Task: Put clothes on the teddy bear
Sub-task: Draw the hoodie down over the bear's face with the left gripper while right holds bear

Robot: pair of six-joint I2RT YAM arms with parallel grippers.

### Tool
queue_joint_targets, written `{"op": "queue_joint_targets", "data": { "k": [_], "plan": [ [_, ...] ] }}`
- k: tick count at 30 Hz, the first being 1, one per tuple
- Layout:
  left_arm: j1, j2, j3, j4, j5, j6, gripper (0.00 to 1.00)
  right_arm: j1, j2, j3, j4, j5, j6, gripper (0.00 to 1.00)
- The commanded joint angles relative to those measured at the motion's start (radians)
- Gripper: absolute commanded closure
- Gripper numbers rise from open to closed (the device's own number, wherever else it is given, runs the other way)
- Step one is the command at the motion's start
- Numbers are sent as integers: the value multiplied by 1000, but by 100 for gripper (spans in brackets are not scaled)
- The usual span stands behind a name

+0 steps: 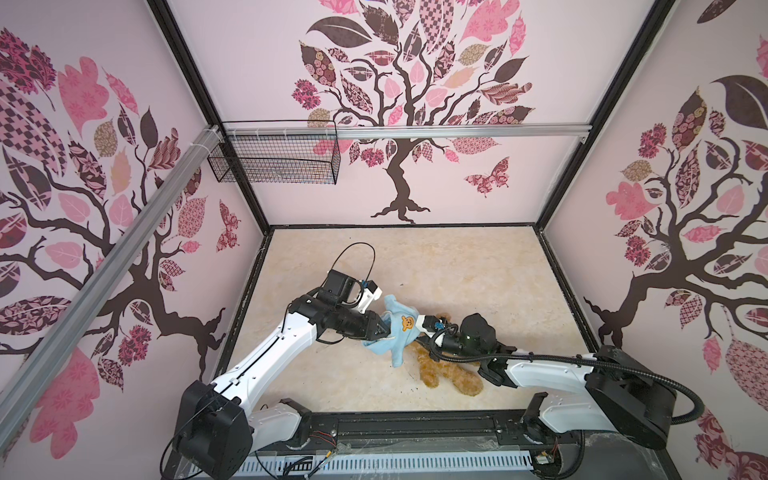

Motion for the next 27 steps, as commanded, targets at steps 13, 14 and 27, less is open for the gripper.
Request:
{"op": "queue_joint_targets", "data": {
  "k": [13,14,27],
  "plan": [
    [1,44,-17,264,222,-108,50,-2,-10,8,66,-85,-18,88],
    [4,44,-13,259,223,-102,49,-2,-9,7,67,-86,-23,88],
    [44,63,-24,218,260,-68,32,-2,-4,14,52,-109,-58,88]
  ]
}}
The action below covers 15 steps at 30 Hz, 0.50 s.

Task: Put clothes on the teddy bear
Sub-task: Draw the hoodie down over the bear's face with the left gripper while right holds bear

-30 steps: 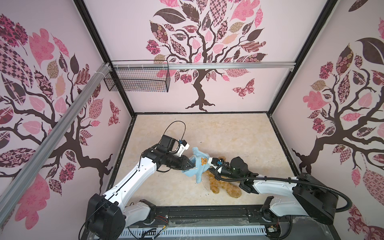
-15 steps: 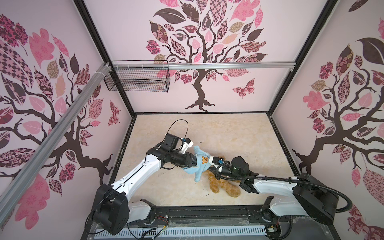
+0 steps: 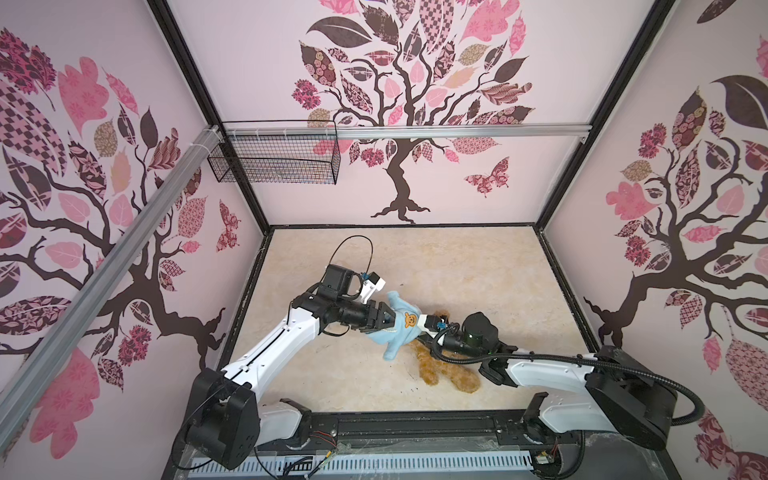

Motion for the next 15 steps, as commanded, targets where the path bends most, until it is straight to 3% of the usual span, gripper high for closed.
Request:
{"op": "queue_joint_targets", "data": {
  "k": [1,7,15],
  "plan": [
    [-6,19,-8,29,38,25,31,12,1,20,13,-81,-15,87],
    [-83,51,-10,25,43,35,31,12,27,49,55,-116,10,87],
    [-127,53,-80,165,82,-79,30,12,29,73,64,-88,-12,86]
  ]
}}
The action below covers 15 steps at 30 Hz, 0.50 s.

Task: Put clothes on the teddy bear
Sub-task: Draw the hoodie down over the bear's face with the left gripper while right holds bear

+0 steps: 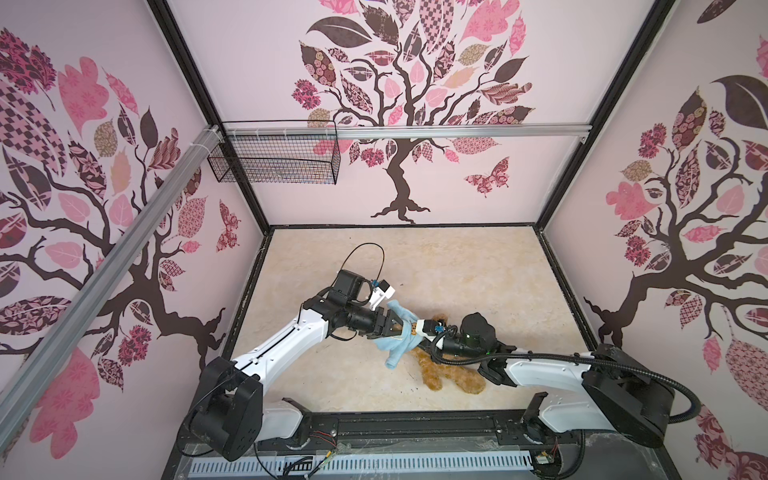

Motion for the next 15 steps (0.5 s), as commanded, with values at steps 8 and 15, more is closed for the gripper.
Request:
{"op": "queue_joint_targets", "data": {
  "k": [8,15],
  "plan": [
    [-85,9,-85,262,83,-184,44,15,48,90,221,-33,53,84],
    [-99,2,-81,287,85,-218,57,18,103,100,279,-47,55,80]
  ]
}}
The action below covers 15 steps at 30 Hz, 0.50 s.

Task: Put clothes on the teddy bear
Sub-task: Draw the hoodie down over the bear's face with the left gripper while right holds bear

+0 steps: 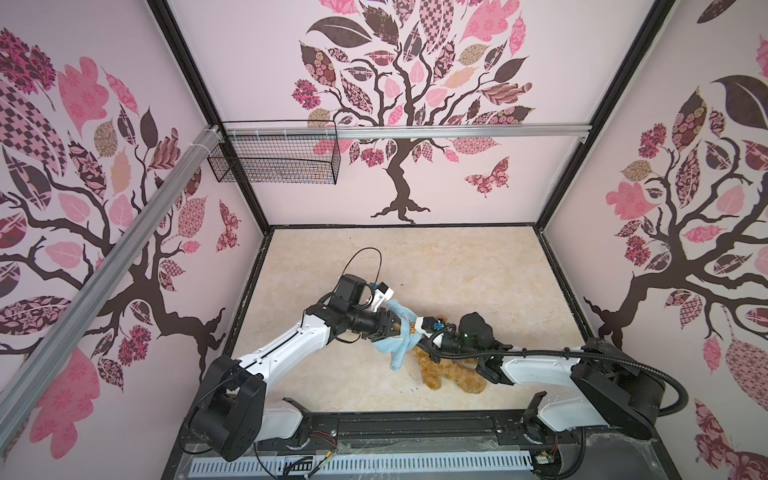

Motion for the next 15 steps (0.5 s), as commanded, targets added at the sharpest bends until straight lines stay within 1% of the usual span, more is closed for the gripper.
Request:
{"op": "queue_joint_targets", "data": {
  "k": [1,4,8,12,15],
  "plan": [
    [-75,1,-12,121,132,-35,59,30,38,100,206,-47,-3,79],
    [-75,-3,-2,103,141,-18,68,31,49,91,188,-27,-44,77],
    [-72,-4,10,69,142,16,78,30,28,45,138,39,-122,74],
    [-72,5,5,82,152,15,85,29,2,10,90,64,-164,69],
    [-71,5,6,82,150,27,89,29,-19,-4,68,80,-178,63]
  ]
}}
